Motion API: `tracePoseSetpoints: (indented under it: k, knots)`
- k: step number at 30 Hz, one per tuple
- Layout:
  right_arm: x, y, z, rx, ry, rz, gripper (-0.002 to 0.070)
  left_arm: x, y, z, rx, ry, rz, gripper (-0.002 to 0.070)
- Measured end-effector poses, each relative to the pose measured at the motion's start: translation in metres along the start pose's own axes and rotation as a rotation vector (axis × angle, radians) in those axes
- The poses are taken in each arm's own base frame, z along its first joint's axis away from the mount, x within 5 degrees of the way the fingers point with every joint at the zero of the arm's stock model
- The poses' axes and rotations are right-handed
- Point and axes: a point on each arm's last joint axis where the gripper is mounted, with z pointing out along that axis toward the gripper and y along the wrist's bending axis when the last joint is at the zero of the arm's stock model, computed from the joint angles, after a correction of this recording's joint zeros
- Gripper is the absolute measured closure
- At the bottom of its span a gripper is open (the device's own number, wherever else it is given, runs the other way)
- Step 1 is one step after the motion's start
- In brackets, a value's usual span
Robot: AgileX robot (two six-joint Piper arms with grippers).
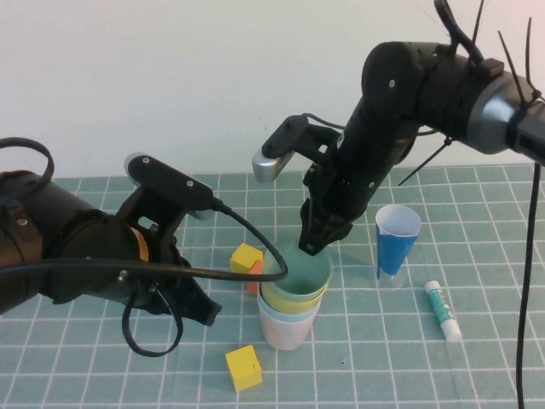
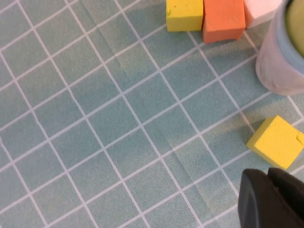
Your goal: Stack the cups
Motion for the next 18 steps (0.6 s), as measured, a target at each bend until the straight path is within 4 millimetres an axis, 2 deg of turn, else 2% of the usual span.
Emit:
tracePoseSetpoints:
  k: [2, 4, 6, 9, 13, 18]
  knots:
    - [0.000, 0.000, 0.000, 0.002, -0.002, 0.000, 0.0512, 0.000, 0.000, 0.000, 0.000, 0.000, 0.000, 0.0677]
    - [0.000, 0.000, 0.000, 0.003, -0.004, 0.000, 0.0482, 0.000, 0.000, 0.000, 0.000, 0.000, -0.010, 0.0677]
    - [0.000, 0.000, 0.000, 0.003, -0.004, 0.011, 0.0483, 0.001, 0.000, 0.002, -0.001, 0.014, -0.024, 0.0677]
    - [-0.002, 0.002, -0.009, 0.019, -0.028, 0.008, 0.0540, 0.002, -0.001, 0.011, -0.001, 0.042, -0.033, 0.0677]
    - [-0.006, 0.014, -0.048, 0.066, -0.107, -0.019, 0.0645, -0.002, -0.002, 0.017, 0.005, -0.001, -0.039, 0.0677]
    - [-0.004, 0.042, -0.121, 0.152, -0.240, -0.112, 0.0673, 0.002, 0.000, 0.014, -0.016, -0.084, -0.040, 0.0677]
